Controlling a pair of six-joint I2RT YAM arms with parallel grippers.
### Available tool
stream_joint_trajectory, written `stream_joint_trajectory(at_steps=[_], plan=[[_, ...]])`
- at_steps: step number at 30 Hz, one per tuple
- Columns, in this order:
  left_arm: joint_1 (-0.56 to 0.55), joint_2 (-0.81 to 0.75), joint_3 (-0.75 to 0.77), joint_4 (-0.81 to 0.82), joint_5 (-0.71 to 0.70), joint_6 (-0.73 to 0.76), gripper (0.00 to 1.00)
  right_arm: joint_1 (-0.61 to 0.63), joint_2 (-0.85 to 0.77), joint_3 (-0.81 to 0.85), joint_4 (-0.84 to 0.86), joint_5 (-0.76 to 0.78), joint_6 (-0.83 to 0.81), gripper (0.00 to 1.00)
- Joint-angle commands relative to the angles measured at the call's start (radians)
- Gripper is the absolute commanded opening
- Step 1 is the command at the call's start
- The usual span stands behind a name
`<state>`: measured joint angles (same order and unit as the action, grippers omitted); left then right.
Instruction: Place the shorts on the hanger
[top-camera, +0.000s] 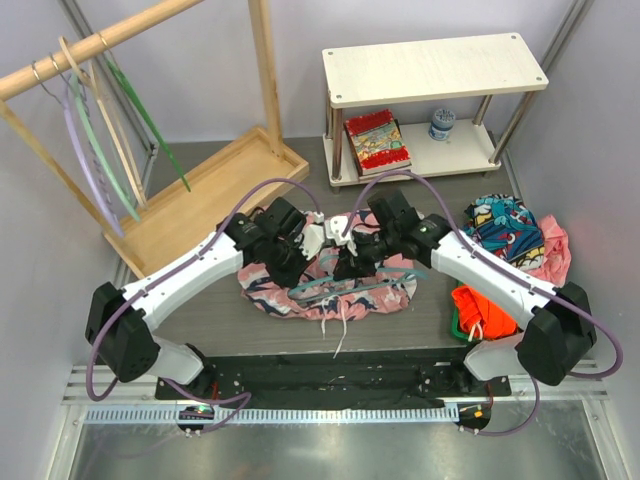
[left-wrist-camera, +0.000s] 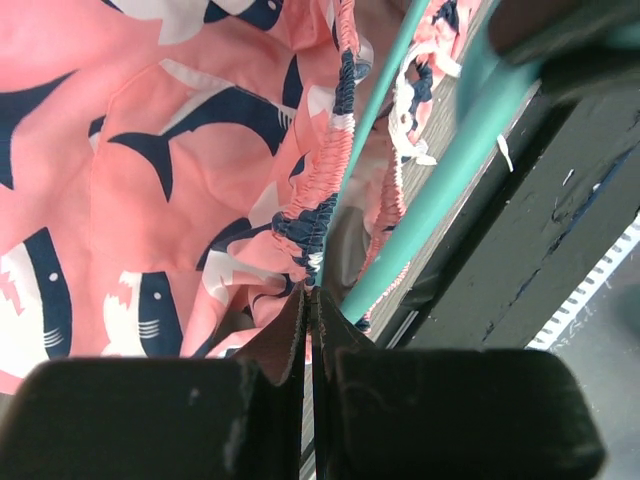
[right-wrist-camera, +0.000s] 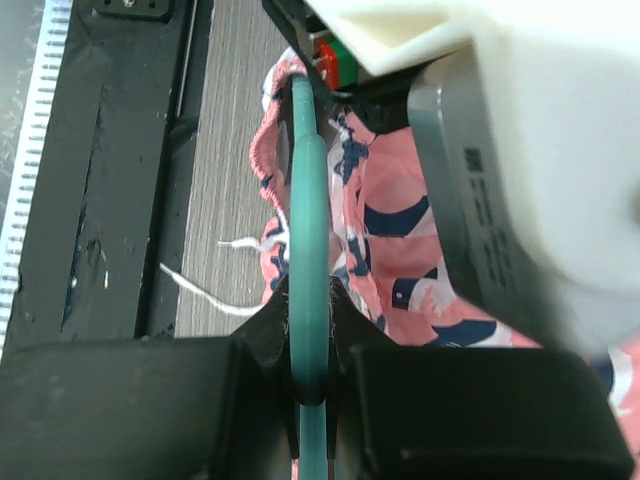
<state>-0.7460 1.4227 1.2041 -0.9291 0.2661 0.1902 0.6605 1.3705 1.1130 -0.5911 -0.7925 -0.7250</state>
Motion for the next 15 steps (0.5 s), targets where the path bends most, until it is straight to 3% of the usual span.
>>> stream_joint_trajectory(at_steps=[1,4,6,8,11,15], plan=[[-0.003,-0.030,0.040,0.006,0.053,-0.028,0.00,0.014,-0.014,-0.068,0.267,0.033,0.114,0.01],[0.000,-0.059,0.025,0.022,0.062,-0.028,0.00,0.014,-0.013,-0.102,0.332,0.049,0.174,0.01],[0.031,-0.085,-0.003,0.050,0.099,-0.023,0.15,0.016,-0.014,-0.119,0.368,0.039,0.206,0.01],[0.081,-0.149,-0.050,0.075,0.227,-0.002,0.42,0.016,-0.017,-0.128,0.381,0.033,0.213,0.01],[0.221,-0.269,-0.135,0.153,0.388,0.046,0.55,0.014,-0.017,-0.137,0.393,0.029,0.207,0.01],[0.247,-0.418,-0.222,0.263,0.470,0.172,0.64,0.016,-0.004,-0.131,0.398,0.003,0.196,0.01]])
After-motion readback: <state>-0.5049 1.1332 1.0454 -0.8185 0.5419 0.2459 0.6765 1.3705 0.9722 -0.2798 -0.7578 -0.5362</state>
